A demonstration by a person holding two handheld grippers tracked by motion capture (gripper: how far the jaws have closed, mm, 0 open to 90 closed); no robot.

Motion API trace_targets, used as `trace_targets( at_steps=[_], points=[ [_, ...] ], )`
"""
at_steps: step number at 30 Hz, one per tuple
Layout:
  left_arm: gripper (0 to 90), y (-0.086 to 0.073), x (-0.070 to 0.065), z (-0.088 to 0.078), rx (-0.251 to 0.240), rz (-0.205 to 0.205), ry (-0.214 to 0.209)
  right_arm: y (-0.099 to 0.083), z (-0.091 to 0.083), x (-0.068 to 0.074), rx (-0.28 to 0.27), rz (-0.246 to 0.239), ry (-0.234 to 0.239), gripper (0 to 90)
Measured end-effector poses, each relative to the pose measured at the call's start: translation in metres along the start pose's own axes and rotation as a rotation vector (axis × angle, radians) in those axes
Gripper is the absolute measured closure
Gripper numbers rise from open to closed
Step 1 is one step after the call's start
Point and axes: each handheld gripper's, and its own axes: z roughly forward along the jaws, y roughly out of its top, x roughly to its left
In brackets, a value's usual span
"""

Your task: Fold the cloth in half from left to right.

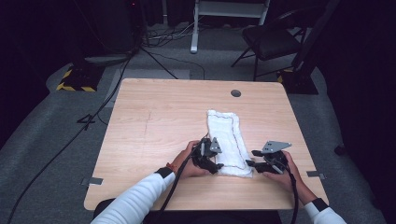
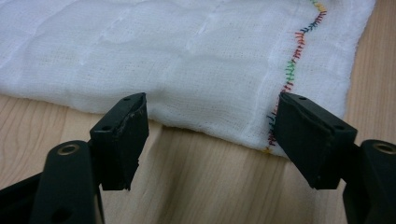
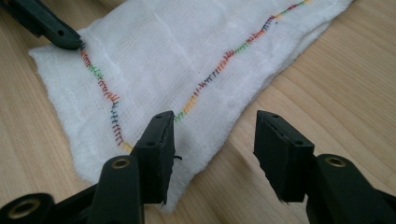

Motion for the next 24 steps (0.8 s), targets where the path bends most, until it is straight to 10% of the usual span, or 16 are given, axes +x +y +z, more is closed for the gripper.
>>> trace_targets(
  at_steps=[24],
  points=[
    [25.1, -0.028, -0.015, -0.029, 0.002, -0.022, -0.002, 0.004, 0.002, 0.025, 0.026, -0.046, 0.07, 42.4]
  ],
)
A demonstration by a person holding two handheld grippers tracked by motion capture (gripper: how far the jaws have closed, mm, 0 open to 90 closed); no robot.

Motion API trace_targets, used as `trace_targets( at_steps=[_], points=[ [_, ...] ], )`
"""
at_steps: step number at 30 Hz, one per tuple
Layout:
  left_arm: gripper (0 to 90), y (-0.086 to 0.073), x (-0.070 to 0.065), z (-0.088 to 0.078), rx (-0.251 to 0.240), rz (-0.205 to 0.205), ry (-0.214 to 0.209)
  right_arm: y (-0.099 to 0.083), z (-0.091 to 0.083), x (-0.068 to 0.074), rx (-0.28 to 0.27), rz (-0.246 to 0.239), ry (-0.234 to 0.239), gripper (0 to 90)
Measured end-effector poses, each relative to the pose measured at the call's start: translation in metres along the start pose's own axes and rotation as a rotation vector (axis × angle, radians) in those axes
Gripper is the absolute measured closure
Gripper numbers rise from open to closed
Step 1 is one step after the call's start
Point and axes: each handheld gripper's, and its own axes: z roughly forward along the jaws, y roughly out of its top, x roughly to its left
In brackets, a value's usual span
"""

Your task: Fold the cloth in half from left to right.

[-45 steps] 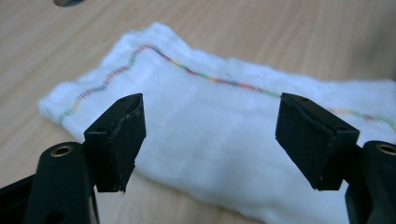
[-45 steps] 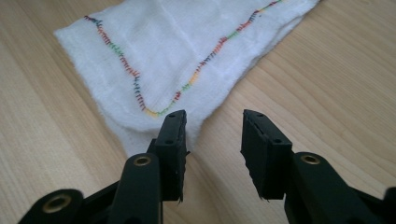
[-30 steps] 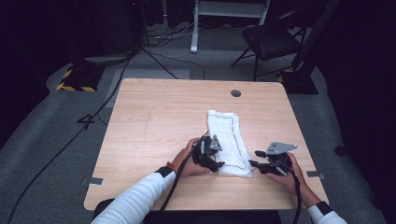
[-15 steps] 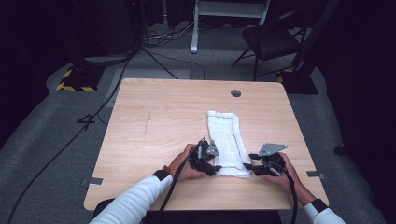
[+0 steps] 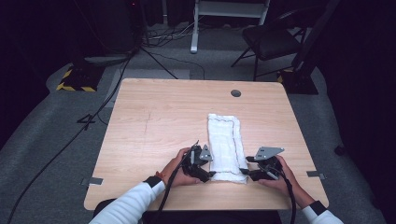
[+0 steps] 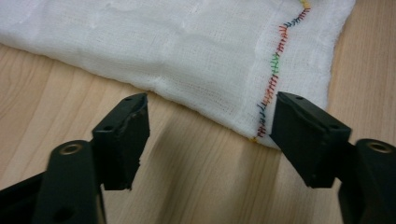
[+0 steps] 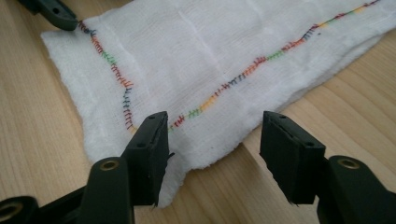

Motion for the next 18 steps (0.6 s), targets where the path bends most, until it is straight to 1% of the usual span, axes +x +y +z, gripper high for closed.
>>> trace_targets(
  at_steps=[2, 4, 6, 7, 8, 10, 11, 12, 15, 16, 17, 18],
  points=[
    [23.3, -0.001, 0.004, -0.003, -0.003, -0.004, 0.02, 0.001, -0.005, -0.005, -0.022, 0.014, -0.012, 42.3],
    [21.3, -0.001, 0.009, -0.006, 0.005, -0.013, 0.034, 0.003, -0.009, -0.011, -0.043, 0.03, -0.032, 41.8],
    [21.0, 0.001, 0.013, -0.009, -0.008, -0.025, 0.035, 0.005, -0.014, -0.017, -0.063, 0.046, -0.051, 41.3],
    [21.0, 0.002, 0.015, -0.01, -0.021, -0.027, 0.031, 0.006, -0.015, -0.02, -0.066, 0.048, -0.061, 40.7],
    [21.0, 0.004, 0.017, -0.013, -0.038, -0.027, 0.037, 0.008, -0.017, -0.023, -0.072, 0.048, -0.078, 40.6],
    [21.0, 0.006, 0.022, -0.017, -0.054, -0.023, 0.041, 0.015, -0.018, -0.03, -0.088, 0.07, -0.102, 40.5],
    [21.1, 0.009, 0.025, -0.02, -0.082, -0.019, 0.05, 0.017, -0.019, -0.032, -0.093, 0.077, -0.11, 40.5],
    [21.3, 0.01, 0.027, -0.021, -0.092, -0.026, 0.051, 0.023, -0.02, -0.036, -0.113, 0.084, -0.132, 41.4],
    [21.3, 0.016, 0.035, -0.025, -0.105, -0.039, 0.048, 0.033, -0.021, -0.044, -0.141, 0.094, -0.156, 42.5],
    [21.3, 0.018, 0.039, -0.026, -0.116, -0.045, 0.062, 0.036, -0.021, -0.047, -0.147, 0.097, -0.16, 42.8],
    [21.2, 0.021, 0.043, -0.027, -0.115, -0.04, 0.077, 0.041, -0.02, -0.051, -0.152, 0.099, -0.167, 43.0],
    [21.2, 0.023, 0.047, -0.027, -0.109, -0.046, 0.086, 0.045, -0.018, -0.055, -0.158, 0.104, -0.171, 43.1]
  ],
)
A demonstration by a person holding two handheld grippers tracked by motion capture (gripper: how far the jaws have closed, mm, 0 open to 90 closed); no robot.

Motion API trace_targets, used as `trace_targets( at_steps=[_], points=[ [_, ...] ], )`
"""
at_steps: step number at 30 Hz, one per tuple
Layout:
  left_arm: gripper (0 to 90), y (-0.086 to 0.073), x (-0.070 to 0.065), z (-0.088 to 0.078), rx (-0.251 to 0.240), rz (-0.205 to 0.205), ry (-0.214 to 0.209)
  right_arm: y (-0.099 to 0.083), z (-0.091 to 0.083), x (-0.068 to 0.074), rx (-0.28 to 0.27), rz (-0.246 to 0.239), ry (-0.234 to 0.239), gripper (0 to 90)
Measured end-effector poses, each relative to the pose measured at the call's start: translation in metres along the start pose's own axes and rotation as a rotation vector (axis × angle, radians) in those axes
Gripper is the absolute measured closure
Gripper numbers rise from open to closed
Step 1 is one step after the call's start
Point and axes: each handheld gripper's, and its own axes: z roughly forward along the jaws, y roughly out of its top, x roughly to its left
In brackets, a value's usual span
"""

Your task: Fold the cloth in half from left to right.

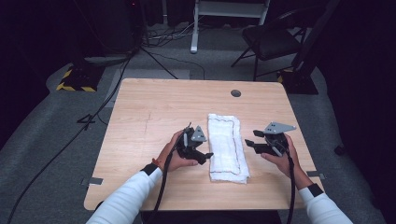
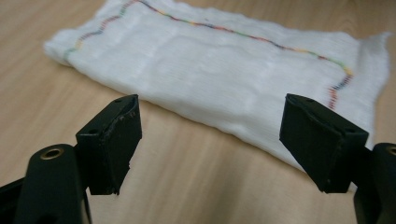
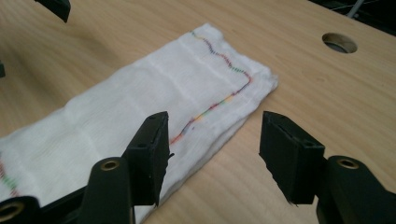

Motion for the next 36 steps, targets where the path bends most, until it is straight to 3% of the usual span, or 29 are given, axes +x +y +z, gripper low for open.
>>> trace_targets(
  at_steps=[4, 10, 19, 23, 29, 33, 36],
  points=[
    [21.2, 0.009, 0.019, 0.006, -0.001, -0.031, 0.055, 0.013, 0.015, -0.01, 0.01, -0.002, -0.032, 43.8],
    [21.1, 0.019, 0.047, 0.026, 0.012, -0.108, 0.063, 0.024, 0.04, -0.023, 0.059, -0.012, -0.064, 44.3],
    [21.2, 0.028, 0.065, 0.051, 0.041, -0.139, 0.094, 0.038, 0.067, -0.031, 0.099, -0.003, -0.059, 43.8],
    [22.4, 0.032, 0.078, 0.061, 0.047, -0.202, 0.126, 0.039, 0.079, -0.036, 0.11, 0.02, -0.062, 43.5],
    [23.6, 0.033, 0.091, 0.076, 0.068, -0.24, 0.162, 0.041, 0.095, -0.04, 0.127, 0.034, -0.061, 43.3],
    [27.5, 0.033, 0.098, 0.085, 0.074, -0.268, 0.185, 0.041, 0.103, -0.044, 0.134, 0.047, -0.099, 43.5],
    [28.5, 0.032, 0.103, 0.091, 0.083, -0.3, 0.186, 0.039, 0.108, -0.048, 0.148, 0.064, -0.1, 43.4]
  ],
)
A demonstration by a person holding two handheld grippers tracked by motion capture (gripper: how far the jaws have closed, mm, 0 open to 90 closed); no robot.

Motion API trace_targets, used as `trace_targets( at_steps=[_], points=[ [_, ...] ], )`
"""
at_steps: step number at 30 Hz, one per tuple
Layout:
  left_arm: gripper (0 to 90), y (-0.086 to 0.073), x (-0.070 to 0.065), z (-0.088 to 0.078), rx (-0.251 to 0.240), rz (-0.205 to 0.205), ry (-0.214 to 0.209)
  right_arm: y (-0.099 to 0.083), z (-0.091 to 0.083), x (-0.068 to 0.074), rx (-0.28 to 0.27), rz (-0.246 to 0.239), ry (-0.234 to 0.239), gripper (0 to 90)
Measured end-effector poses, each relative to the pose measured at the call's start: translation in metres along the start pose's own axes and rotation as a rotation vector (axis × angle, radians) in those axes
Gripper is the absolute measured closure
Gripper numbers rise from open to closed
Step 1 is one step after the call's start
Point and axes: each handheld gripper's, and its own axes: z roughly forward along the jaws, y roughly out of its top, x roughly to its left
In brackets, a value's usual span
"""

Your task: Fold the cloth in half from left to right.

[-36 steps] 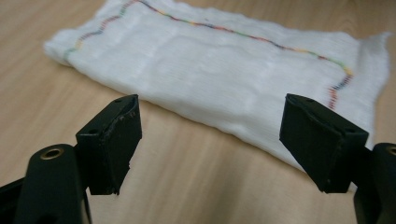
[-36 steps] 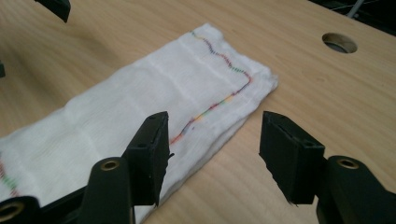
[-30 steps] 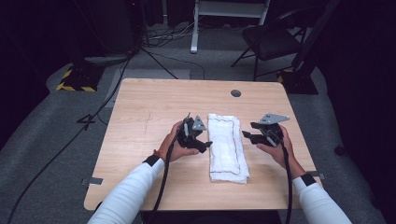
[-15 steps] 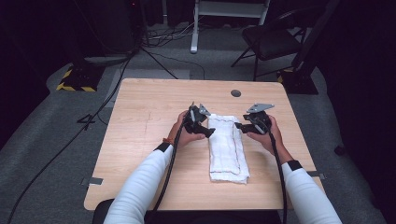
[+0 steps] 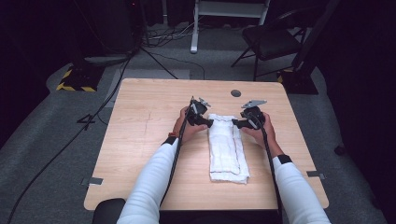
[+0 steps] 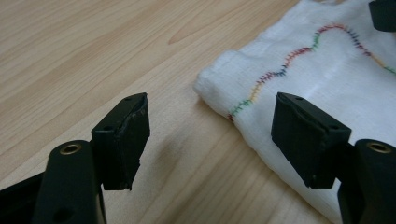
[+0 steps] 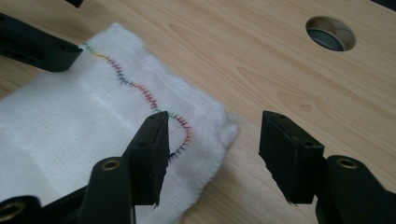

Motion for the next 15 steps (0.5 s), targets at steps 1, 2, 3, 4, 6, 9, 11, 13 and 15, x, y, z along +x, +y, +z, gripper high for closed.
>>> trace_targets(
  at_steps=[1, 2, 3, 4, 6, 9, 11, 13, 15],
  points=[
    [28.4, 0.0, 0.001, 0.001, 0.002, -0.002, -0.005, 0.0, 0.003, -0.001, 0.009, 0.005, -0.009, 43.4],
    [28.3, 0.0, 0.001, 0.003, -0.001, -0.01, -0.005, -0.001, 0.004, -0.001, 0.012, 0.013, -0.006, 43.4],
    [27.9, 0.0, 0.003, 0.004, 0.007, -0.008, -0.003, -0.001, 0.005, -0.002, 0.014, 0.018, -0.006, 43.4],
    [26.8, 0.0, 0.003, 0.005, 0.012, -0.007, -0.002, -0.001, 0.007, -0.002, 0.018, 0.024, -0.011, 43.5],
    [25.4, -0.001, 0.004, 0.008, 0.012, -0.018, -0.012, -0.001, 0.01, -0.003, 0.021, 0.033, -0.006, 43.4],
    [23.4, -0.002, 0.004, 0.012, 0.016, -0.021, -0.017, -0.001, 0.014, -0.002, 0.023, 0.033, -0.01, 43.5],
    [23.2, -0.002, 0.005, 0.013, 0.014, -0.027, -0.027, -0.002, 0.018, -0.001, 0.032, 0.045, -0.004, 43.5],
    [22.6, -0.002, 0.005, 0.013, 0.014, -0.029, -0.03, -0.002, 0.022, 0.0, 0.041, 0.041, -0.004, 43.5],
    [22.2, -0.001, 0.004, 0.014, 0.014, -0.024, -0.029, -0.002, 0.024, 0.0, 0.036, 0.053, 0.001, 43.4]
  ],
)
